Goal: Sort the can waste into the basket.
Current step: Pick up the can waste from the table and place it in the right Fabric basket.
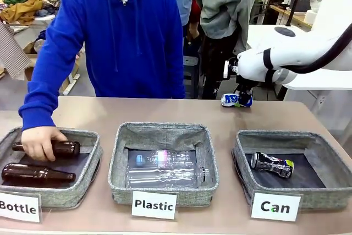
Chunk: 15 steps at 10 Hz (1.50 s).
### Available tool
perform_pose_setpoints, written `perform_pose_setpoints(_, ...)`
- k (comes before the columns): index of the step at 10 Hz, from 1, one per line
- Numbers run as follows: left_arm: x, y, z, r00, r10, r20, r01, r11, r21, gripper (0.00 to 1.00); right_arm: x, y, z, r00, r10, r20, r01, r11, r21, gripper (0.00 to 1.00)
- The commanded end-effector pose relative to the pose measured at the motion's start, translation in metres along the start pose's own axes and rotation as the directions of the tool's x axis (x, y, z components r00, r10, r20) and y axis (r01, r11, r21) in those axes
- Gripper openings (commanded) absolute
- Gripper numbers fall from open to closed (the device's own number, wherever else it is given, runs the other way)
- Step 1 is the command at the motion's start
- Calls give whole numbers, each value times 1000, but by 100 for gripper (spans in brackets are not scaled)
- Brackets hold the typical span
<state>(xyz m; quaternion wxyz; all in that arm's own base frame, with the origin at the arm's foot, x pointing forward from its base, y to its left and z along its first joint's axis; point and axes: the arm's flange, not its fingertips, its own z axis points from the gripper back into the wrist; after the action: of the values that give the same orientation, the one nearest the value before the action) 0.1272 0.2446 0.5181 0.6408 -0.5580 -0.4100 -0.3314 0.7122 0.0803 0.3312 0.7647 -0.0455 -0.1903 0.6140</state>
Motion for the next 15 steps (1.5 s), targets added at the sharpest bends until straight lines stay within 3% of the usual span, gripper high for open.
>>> perform_pose_setpoints(1,6,-3,-3,1000,23,2,-23,999,-25,100,-2,2,11,1000,0,-11,0,1000,-18,100)
perform_pose_setpoints(5,16,-6,-25,999,-20,-46,16,996,-85,100,0,-10,9,1000,0,-1,0,1000,-9,100)
perform_pose_setpoints(12,13,24,-74,986,30,-164,-57,984,-166,100,9,-35,-38,997,30,-76,-21,993,117,100)
perform_pose_setpoints(13,10,39,-100,970,55,-236,-94,983,-158,100,9,-35,-40,996,29,-80,-18,992,129,40)
perform_pose_setpoints(14,4,51,-133,947,73,-312,-137,972,-189,100,8,-34,-40,996,27,-82,-16,991,135,40)
perform_pose_setpoints(15,-2,61,-165,924,77,-375,-176,955,-239,100,7,-34,-41,995,22,-94,-9,990,139,0)
